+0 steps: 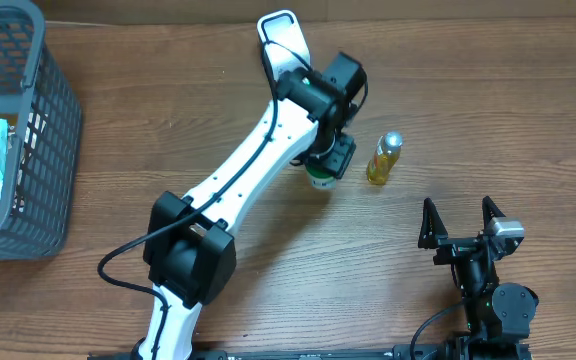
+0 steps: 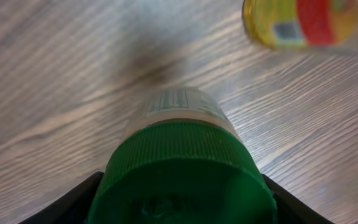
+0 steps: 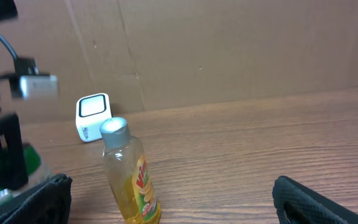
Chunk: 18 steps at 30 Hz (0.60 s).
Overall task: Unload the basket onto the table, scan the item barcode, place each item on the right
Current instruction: 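Carry the green-capped jar out and place it beside the yellow bottle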
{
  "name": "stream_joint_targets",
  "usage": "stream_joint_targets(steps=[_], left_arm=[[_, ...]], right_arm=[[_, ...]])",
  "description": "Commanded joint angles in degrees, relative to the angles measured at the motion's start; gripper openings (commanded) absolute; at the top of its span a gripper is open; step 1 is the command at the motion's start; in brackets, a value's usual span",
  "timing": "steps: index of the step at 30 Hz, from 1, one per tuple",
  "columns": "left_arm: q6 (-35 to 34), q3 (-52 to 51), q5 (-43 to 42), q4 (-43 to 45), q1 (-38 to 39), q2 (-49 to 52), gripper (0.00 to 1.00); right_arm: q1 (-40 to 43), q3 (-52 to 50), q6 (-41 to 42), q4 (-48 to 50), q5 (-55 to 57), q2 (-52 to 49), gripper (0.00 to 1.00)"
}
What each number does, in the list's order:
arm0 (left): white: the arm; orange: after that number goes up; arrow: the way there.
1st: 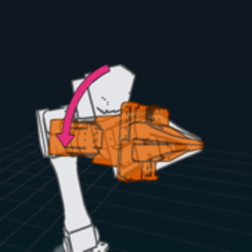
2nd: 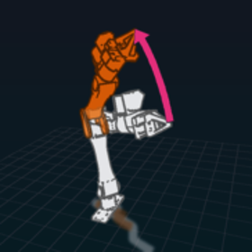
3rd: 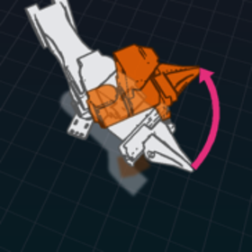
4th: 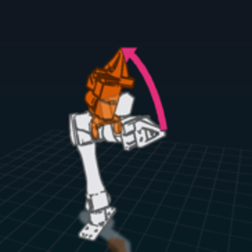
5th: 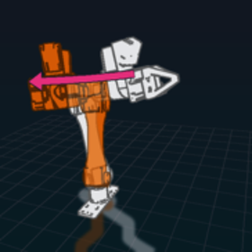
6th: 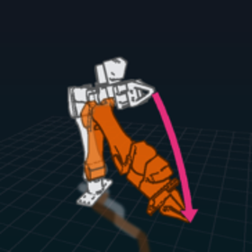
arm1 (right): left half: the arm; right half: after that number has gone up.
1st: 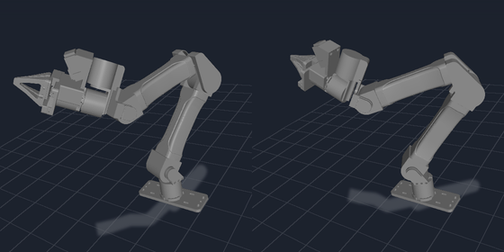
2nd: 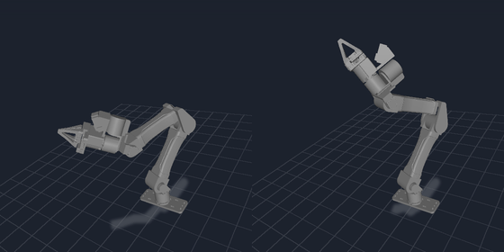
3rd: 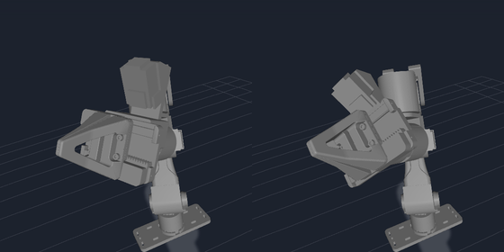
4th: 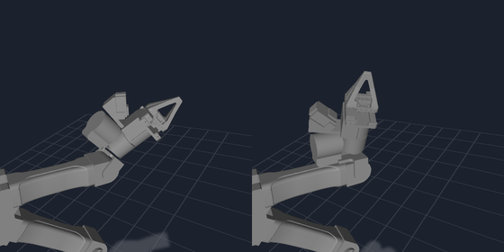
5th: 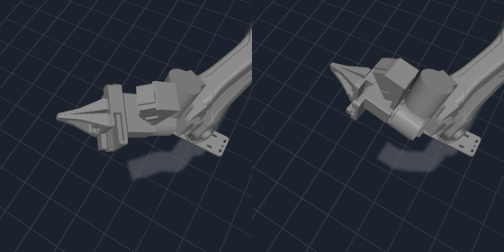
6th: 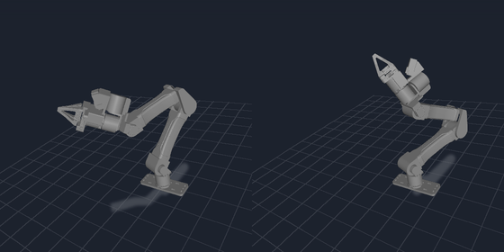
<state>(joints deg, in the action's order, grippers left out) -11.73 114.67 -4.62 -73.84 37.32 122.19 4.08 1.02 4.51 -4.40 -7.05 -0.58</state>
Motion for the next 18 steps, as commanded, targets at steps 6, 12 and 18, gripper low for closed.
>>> stream_joint_targets(steps=[6, 12, 18], left_arm=[[-0.7, -10.5, 0.5, 9.8, 2.8, -1.5, 0.44], [0.2, -14.4, 0.6, 15.3, 4.7, -1.5, 0.44], [0.2, -17.9, 0.6, 19.1, 6.4, -1.5, 0.48]], right_arm=[[-0.3, -0.6, 0.2, 0.2, 0.5, 0.4, 1.0], [-0.3, -0.6, 0.2, 0.2, 0.5, 0.4, 1.0], [-0.3, -0.6, 0.2, 0.2, 0.5, 0.4, 1.0]])
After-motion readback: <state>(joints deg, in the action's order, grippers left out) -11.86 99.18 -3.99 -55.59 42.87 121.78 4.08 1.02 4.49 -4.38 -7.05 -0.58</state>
